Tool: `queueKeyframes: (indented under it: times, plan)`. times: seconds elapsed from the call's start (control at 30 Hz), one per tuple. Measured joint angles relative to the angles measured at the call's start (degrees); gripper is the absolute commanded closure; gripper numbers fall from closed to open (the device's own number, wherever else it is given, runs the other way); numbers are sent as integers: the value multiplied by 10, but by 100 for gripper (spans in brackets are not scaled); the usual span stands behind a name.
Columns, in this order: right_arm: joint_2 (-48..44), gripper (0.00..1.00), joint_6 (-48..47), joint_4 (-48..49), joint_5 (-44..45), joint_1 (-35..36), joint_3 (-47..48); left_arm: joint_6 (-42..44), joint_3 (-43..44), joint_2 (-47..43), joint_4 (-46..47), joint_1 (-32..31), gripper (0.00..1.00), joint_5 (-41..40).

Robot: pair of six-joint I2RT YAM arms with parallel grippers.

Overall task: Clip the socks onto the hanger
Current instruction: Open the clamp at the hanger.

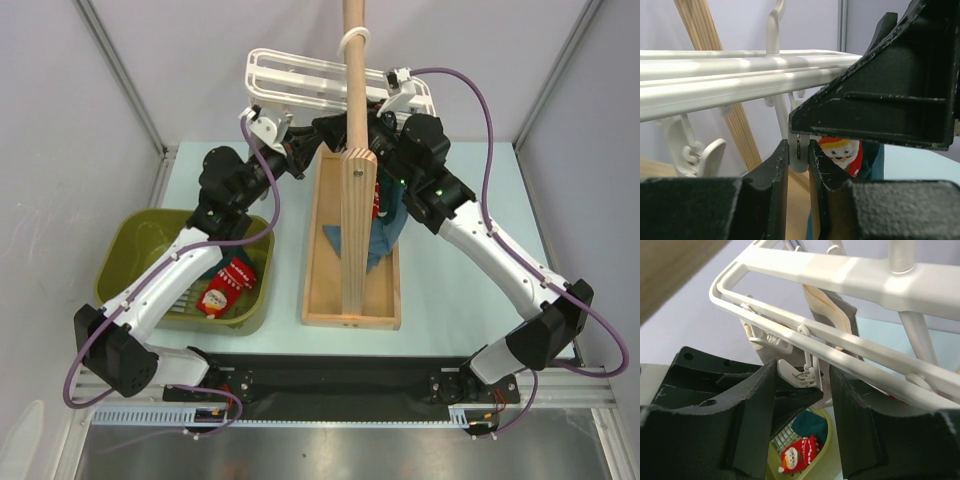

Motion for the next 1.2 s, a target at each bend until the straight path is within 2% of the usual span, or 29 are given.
queueKeyframes:
  times: [0.3,0.43,0.5,0.57,0.6,0.7,0.8,0.87,0.97,1.07,1.1,1.17,1.2]
  plan:
    - [7,48,-18,-12,12,10,9,0,15,-2,-27,0,87,14]
    - [16,55,-20,-13,16,14,20,0,17,-2,-32,0,87,15]
    - [18,57,-20,-16,21,15,24,0,18,-2,-32,0,81,15]
    - [20,67,-20,-20,25,15,28,0,18,-2,-33,0,74,15]
    - [20,79,-21,-21,30,16,29,0,18,-2,-33,0,64,14]
    - [21,100,-21,-25,43,15,31,-7,18,-7,-38,1,39,12]
    - [26,100,-19,-33,55,15,38,-24,11,-23,-41,4,32,12]
    - [29,100,-18,-34,59,15,42,-40,4,-42,-41,15,32,13]
    - [29,100,-15,-37,64,13,42,-83,-10,-82,-50,47,44,20]
    - [29,100,-12,-41,68,12,42,-156,-15,-130,-82,104,46,24]
    - [29,100,-12,-42,70,12,42,-177,-15,-144,-97,122,49,23]
    - [29,100,-9,-42,70,11,42,-227,-17,-177,-140,170,49,23]
    - [29,100,-8,-42,70,11,42,-248,-20,-194,-169,193,45,24]
